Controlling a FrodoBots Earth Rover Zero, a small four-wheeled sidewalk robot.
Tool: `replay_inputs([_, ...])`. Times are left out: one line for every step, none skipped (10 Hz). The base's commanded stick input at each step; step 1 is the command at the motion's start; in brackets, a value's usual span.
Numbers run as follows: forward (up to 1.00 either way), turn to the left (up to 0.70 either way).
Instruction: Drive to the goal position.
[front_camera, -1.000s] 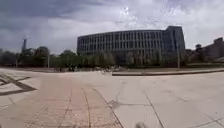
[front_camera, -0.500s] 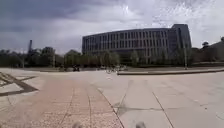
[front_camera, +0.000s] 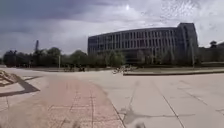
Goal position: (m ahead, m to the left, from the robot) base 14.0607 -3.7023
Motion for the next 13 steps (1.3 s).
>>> replay_inputs([0.45,0.27])
replay_inputs([0.45,0.27])
replay_inputs([0.45,0.27])
replay_inputs([0.45,0.27])
replay_inputs([0.45,0.27])
replay_inputs([0.45,0.27])
replay_inputs([0.45,0.27])
replay_inputs([0.45,0.27])
replay_inputs([0.45,0.27])
replay_inputs([0.45,0.27])
replay_inputs([0.45,0.26])
replay_inputs([0.45,0.26])
replay_inputs([0.45,0.26])
